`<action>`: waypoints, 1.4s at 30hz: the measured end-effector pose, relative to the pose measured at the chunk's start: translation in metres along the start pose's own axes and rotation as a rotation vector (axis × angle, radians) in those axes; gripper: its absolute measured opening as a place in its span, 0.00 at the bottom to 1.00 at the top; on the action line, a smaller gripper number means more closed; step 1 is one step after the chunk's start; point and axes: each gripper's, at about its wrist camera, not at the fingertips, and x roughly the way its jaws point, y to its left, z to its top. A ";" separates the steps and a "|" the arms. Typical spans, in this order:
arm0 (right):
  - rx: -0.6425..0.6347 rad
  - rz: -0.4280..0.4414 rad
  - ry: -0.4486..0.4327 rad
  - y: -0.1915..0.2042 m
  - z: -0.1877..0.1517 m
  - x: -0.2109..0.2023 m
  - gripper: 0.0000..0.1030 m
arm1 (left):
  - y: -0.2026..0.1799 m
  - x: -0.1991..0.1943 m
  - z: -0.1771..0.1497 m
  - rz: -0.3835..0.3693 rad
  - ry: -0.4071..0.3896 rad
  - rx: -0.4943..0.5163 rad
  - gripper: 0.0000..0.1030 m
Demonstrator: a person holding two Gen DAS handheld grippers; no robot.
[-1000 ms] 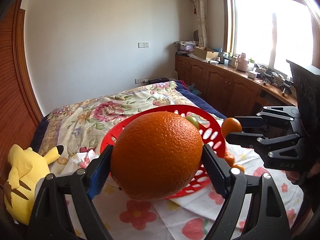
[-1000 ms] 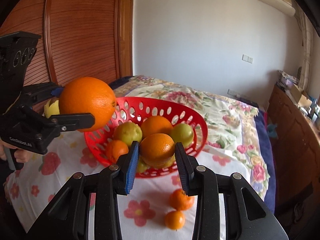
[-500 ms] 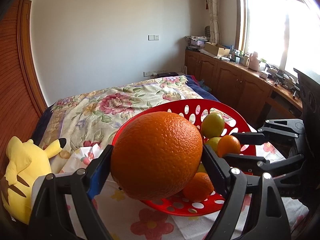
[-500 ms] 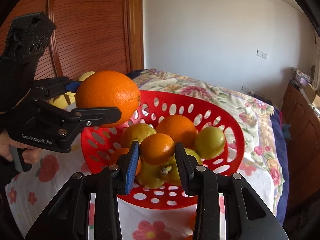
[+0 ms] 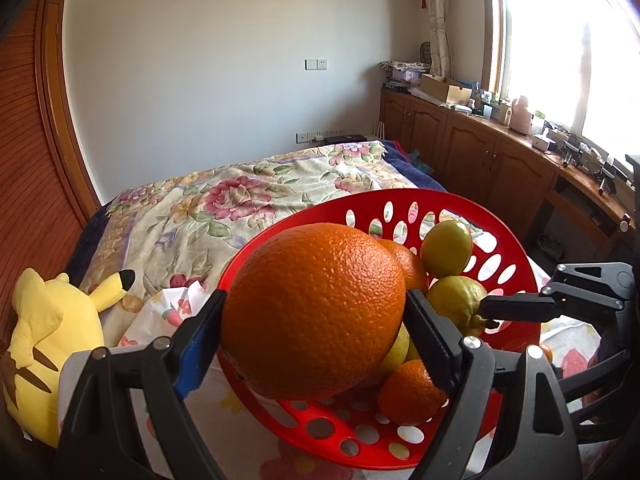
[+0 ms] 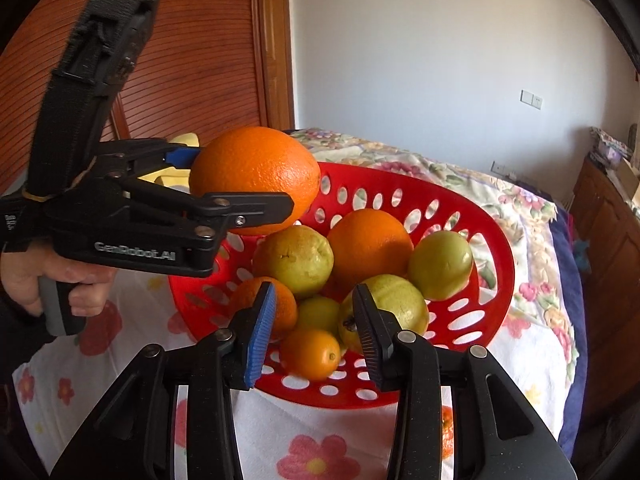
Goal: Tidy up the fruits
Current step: 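Lower large orange in left tool into basket while right tool lowers tangerine there, then open left tool to release large orange while right tool releases tangerine, then withdraw both open tools from the red basket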
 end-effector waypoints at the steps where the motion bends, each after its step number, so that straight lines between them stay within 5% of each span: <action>1: 0.000 -0.001 -0.001 0.000 -0.001 -0.001 0.39 | -0.001 0.001 0.000 0.006 0.002 0.001 0.84; 16: 0.003 -0.023 0.015 -0.002 -0.014 -0.006 0.40 | 0.003 0.008 0.006 0.079 -0.011 0.000 0.84; 42: 0.061 -0.043 -0.033 -0.001 -0.025 -0.037 0.40 | -0.018 -0.041 -0.014 0.005 -0.084 0.003 0.84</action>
